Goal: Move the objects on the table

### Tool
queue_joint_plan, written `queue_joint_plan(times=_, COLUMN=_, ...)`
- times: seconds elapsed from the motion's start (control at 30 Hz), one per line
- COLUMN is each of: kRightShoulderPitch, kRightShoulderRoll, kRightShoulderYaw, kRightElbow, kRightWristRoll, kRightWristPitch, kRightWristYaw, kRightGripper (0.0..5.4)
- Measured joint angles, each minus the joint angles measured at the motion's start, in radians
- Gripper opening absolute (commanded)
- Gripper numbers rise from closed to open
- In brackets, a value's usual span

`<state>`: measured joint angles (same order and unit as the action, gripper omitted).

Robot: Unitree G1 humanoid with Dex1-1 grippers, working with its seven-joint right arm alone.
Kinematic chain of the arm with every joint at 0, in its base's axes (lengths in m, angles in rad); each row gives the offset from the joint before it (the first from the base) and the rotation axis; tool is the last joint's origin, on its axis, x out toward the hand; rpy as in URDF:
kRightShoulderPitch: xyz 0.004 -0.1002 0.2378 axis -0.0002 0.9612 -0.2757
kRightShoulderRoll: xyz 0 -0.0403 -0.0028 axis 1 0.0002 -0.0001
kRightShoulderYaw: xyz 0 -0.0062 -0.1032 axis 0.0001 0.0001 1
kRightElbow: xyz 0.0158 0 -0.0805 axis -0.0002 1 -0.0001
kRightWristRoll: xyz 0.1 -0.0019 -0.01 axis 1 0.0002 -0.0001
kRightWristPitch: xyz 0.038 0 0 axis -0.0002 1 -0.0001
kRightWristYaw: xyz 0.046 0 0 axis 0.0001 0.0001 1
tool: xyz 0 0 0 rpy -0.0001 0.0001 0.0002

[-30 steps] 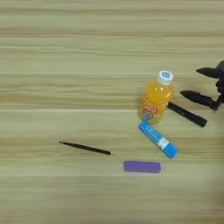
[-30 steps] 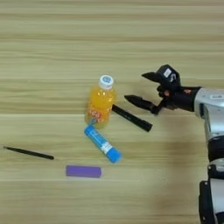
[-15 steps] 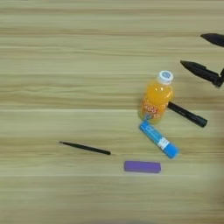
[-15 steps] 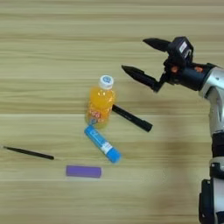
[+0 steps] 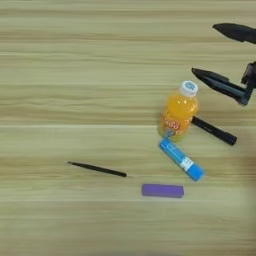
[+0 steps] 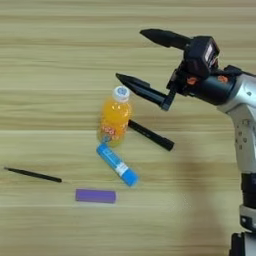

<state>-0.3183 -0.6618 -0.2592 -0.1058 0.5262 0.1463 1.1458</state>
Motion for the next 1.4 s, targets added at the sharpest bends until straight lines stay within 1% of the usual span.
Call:
queue_joint_plan(times=0.07, kRightShoulderPitch=0.01, kRightShoulderRoll=0.005, kRightShoulderYaw=0.007, kRightElbow=0.024, kRightWristRoll=0.01, kRightWristPitch=0.005, kRightWristYaw=0.011, kRightGripper=5.37)
queue_joint_plan(times=0.13, kRightShoulderPitch=0.009, kRightShoulderRoll=0.011, kRightShoulderYaw=0.022, kRightElbow=0.086, kRightWristRoll=0.007, kRightWristPitch=0.016, kRightWristYaw=0.021, kRightGripper=5.37)
queue_joint_plan(times=0.2, kRightShoulderPitch=0.006, kRightShoulderRoll=0.019, kRightShoulderYaw=0.042, kRightElbow=0.166, kRightWristRoll=-0.012, kRightWristPitch=0.019, kRightWristYaw=0.02, kRightGripper=5.37)
queue_joint_plan(times=0.27, kRightShoulderPitch=0.001, kRightShoulderRoll=0.036, kRightShoulderYaw=0.062, kRightElbow=0.201, kRightWristRoll=-0.024, kRightWristPitch=0.017, kRightWristYaw=0.023, kRightGripper=5.37)
queue_joint_plan(times=0.33, kRightShoulderPitch=-0.002, kRightShoulderRoll=0.04, kRightShoulderYaw=0.074, kRightElbow=0.222, kRightWristRoll=-0.034, kRightWristPitch=0.014, kRightWristYaw=0.025, kRightGripper=5.37)
queue_joint_plan(times=0.43, kRightShoulderPitch=-0.004, kRightShoulderRoll=0.047, kRightShoulderYaw=0.105, kRightElbow=0.258, kRightWristRoll=-0.073, kRightWristPitch=-0.009, kRightWristYaw=0.04, kRightGripper=5.37)
queue_joint_plan(times=0.47, kRightShoulderPitch=-0.004, kRightShoulderRoll=0.049, kRightShoulderYaw=0.131, kRightElbow=0.27, kRightWristRoll=-0.105, kRightWristPitch=-0.026, kRightWristYaw=0.043, kRightGripper=5.37)
queue_joint_plan(times=0.5, kRightShoulderPitch=-0.004, kRightShoulderRoll=0.05, kRightShoulderYaw=0.139, kRightElbow=0.272, kRightWristRoll=-0.113, kRightWristPitch=-0.03, kRightWristYaw=0.044, kRightGripper=5.37)
queue_joint_plan(times=0.53, kRightShoulderPitch=-0.004, kRightShoulderRoll=0.051, kRightShoulderYaw=0.159, kRightElbow=0.287, kRightWristRoll=-0.139, kRightWristPitch=-0.038, kRightWristYaw=0.043, kRightGripper=5.37)
queue_joint_plan(times=0.6, kRightShoulderPitch=-0.004, kRightShoulderRoll=0.059, kRightShoulderYaw=0.19, kRightElbow=0.329, kRightWristRoll=-0.185, kRightWristPitch=-0.048, kRightWristYaw=0.037, kRightGripper=5.37)
queue_joint_plan(times=0.63, kRightShoulderPitch=-0.004, kRightShoulderRoll=0.062, kRightShoulderYaw=0.194, kRightElbow=0.341, kRightWristRoll=-0.192, kRightWristPitch=-0.049, kRightWristYaw=0.032, kRightGripper=5.37)
queue_joint_plan(times=0.67, kRightShoulderPitch=-0.009, kRightShoulderRoll=0.066, kRightShoulderYaw=0.202, kRightElbow=0.366, kRightWristRoll=-0.219, kRightWristPitch=-0.052, kRightWristYaw=0.013, kRightGripper=5.37)
queue_joint_plan(times=0.73, kRightShoulderPitch=-0.012, kRightShoulderRoll=0.071, kRightShoulderYaw=0.21, kRightElbow=0.392, kRightWristRoll=-0.242, kRightWristPitch=-0.061, kRightWristYaw=-0.003, kRightGripper=5.37)
queue_joint_plan(times=0.83, kRightShoulderPitch=-0.015, kRightShoulderRoll=0.073, kRightShoulderYaw=0.22, kRightElbow=0.397, kRightWristRoll=-0.267, kRightWristPitch=-0.068, kRightWristYaw=-0.003, kRightGripper=5.01)
queue_joint_plan(times=0.93, kRightShoulderPitch=-0.015, kRightShoulderRoll=0.076, kRightShoulderYaw=0.223, kRightElbow=0.402, kRightWristRoll=-0.269, kRightWristPitch=-0.069, kRightWristYaw=-0.003, kRightGripper=4.55)
queue_joint_plan(times=1.03, kRightShoulderPitch=-0.015, kRightShoulderRoll=0.078, kRightShoulderYaw=0.223, kRightElbow=0.405, kRightWristRoll=-0.27, kRightWristPitch=-0.069, kRightWristYaw=-0.003, kRightGripper=4.21)
queue_joint_plan(times=1.07, kRightShoulderPitch=-0.015, kRightShoulderRoll=0.078, kRightShoulderYaw=0.223, kRightElbow=0.405, kRightWristRoll=-0.27, kRightWristPitch=-0.07, kRightWristYaw=-0.003, kRightGripper=4.0)
queue_joint_plan(times=1.17, kRightShoulderPitch=-0.015, kRightShoulderRoll=0.078, kRightShoulderYaw=0.223, kRightElbow=0.405, kRightWristRoll=-0.27, kRightWristPitch=-0.07, kRightWristYaw=-0.004, kRightGripper=3.7)
queue_joint_plan(times=1.4, kRightShoulderPitch=-0.016, kRightShoulderRoll=0.08, kRightShoulderYaw=0.223, kRightElbow=0.404, kRightWristRoll=-0.27, kRightWristPitch=-0.066, kRightWristYaw=-0.005, kRightGripper=3.63)
